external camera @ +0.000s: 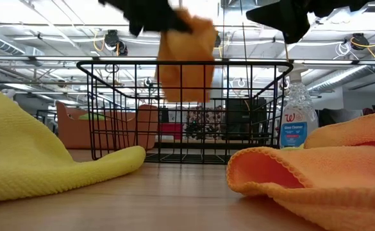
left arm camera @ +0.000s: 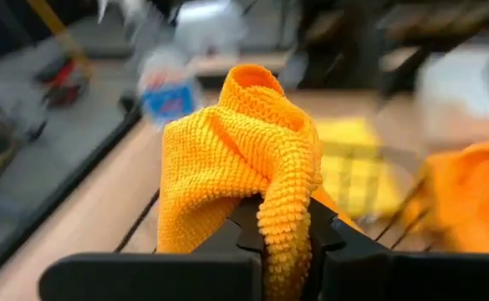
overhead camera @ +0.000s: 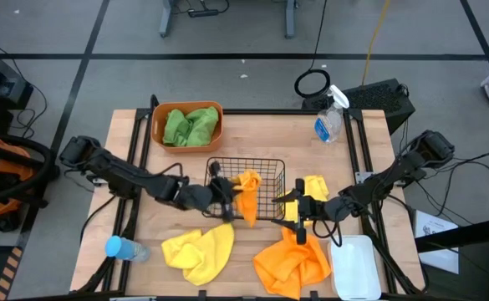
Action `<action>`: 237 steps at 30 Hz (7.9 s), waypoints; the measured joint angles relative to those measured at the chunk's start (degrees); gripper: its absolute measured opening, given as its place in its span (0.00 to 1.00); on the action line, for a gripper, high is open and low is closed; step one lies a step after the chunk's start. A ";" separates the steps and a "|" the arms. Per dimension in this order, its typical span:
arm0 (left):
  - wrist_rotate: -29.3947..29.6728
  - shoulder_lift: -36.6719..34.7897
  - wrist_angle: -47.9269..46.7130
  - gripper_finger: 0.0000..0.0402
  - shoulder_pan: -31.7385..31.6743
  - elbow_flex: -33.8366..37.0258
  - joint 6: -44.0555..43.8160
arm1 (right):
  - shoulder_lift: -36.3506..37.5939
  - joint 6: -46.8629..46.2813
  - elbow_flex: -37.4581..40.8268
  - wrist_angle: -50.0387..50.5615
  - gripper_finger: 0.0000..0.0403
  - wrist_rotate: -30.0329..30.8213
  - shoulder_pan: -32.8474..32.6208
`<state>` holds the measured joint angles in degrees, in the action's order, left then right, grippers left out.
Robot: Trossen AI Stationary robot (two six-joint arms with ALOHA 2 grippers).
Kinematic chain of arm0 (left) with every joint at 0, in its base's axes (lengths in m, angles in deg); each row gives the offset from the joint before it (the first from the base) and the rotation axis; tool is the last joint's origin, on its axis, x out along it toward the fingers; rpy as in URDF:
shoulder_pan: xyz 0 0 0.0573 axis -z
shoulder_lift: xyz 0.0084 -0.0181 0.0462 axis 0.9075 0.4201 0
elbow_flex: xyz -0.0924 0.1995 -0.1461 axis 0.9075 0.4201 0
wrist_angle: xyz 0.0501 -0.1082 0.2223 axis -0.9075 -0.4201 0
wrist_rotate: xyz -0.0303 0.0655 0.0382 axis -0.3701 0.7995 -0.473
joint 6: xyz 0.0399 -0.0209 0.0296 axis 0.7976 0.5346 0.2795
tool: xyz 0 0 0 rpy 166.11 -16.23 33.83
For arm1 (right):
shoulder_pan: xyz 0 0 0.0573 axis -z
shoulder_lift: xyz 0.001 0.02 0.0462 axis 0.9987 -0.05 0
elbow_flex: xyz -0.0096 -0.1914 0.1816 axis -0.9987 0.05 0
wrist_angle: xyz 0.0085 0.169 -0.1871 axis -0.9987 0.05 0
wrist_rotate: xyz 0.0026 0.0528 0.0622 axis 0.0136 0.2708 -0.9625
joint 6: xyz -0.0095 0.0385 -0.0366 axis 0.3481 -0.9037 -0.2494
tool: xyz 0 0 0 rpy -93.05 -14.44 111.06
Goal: Sort microfiber towel by color & place in baskets
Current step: Put the top orange microfiber cloth into the black wire basket, then put the orange microfiber cloth into the black wire basket
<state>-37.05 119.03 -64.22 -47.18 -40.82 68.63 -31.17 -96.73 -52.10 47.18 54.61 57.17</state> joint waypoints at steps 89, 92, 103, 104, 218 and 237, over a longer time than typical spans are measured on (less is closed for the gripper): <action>-21.67 -0.15 -48.34 0.58 -13.09 -14.60 -13.04 | 2.00 -2.83 0.00 6.37 0.65 -0.08 -0.95; -21.21 -0.15 -48.34 0.59 -12.52 -14.60 -14.64 | 2.00 -2.83 0.00 6.37 0.65 -0.08 -0.95; -10.56 -0.15 -39.68 0.59 0.76 -14.58 -16.20 | 1.98 0.12 -5.45 10.77 0.65 -0.06 -8.85; -8.53 -0.15 -39.12 0.59 2.44 -14.58 -16.32 | 1.98 -0.59 -6.96 13.85 0.65 -0.05 -10.00; 2.87 6.12 -8.65 0.59 14.18 -14.49 -3.86 | -10.27 17.40 -29.24 34.37 0.02 10.82 -0.12; 3.42 4.73 -12.21 0.59 18.91 -14.49 -4.34 | -6.44 11.93 -29.33 42.33 0.02 -1.92 11.67</action>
<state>-33.64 123.75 -76.43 -28.27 -55.32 64.29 -37.61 -84.80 -81.44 89.51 52.69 68.84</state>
